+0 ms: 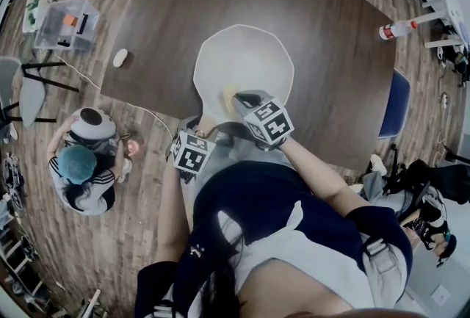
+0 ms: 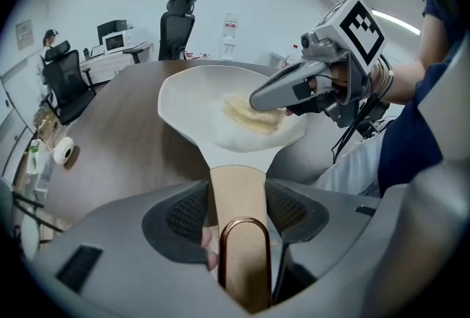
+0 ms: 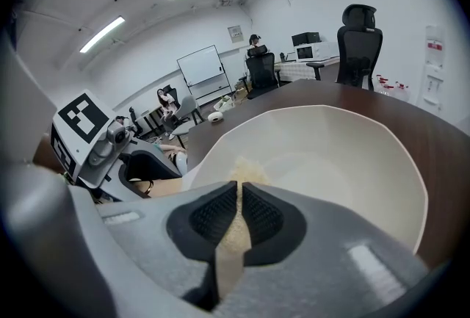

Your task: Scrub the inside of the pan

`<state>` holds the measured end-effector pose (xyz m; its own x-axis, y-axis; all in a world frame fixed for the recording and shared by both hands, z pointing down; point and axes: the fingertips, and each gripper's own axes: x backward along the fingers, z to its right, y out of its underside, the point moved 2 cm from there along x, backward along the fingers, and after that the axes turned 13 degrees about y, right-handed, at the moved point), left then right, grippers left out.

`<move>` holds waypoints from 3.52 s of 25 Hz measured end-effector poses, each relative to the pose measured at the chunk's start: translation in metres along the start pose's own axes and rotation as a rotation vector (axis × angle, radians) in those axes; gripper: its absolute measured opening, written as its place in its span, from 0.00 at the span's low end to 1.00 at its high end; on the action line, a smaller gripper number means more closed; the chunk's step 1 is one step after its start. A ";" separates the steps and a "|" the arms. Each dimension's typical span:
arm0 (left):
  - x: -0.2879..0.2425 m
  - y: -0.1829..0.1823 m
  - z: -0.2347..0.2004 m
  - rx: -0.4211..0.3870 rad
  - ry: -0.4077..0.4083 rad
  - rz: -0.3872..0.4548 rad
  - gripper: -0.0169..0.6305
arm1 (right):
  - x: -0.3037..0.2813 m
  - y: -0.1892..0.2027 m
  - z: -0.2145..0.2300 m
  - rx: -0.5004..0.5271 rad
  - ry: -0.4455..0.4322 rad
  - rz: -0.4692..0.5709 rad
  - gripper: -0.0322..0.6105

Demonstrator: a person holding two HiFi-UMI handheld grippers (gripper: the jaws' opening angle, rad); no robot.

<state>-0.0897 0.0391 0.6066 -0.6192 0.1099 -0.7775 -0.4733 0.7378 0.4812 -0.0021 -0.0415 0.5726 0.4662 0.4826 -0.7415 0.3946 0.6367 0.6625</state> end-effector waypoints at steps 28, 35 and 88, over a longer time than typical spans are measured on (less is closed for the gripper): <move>-0.002 -0.004 0.000 0.033 0.060 -0.063 0.37 | -0.041 0.009 -0.037 -0.131 -0.521 -0.409 0.08; -0.003 -0.007 0.001 0.026 0.063 -0.087 0.37 | -0.045 0.006 -0.037 -0.058 -0.562 -0.471 0.08; -0.008 -0.007 0.002 -0.030 0.047 -0.136 0.37 | -0.111 -0.080 0.022 0.015 -0.164 0.007 0.08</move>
<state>-0.0799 0.0338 0.6087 -0.5767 -0.0216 -0.8167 -0.5729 0.7234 0.3854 -0.0683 -0.1589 0.6044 0.5918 0.3815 -0.7101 0.4022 0.6237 0.6702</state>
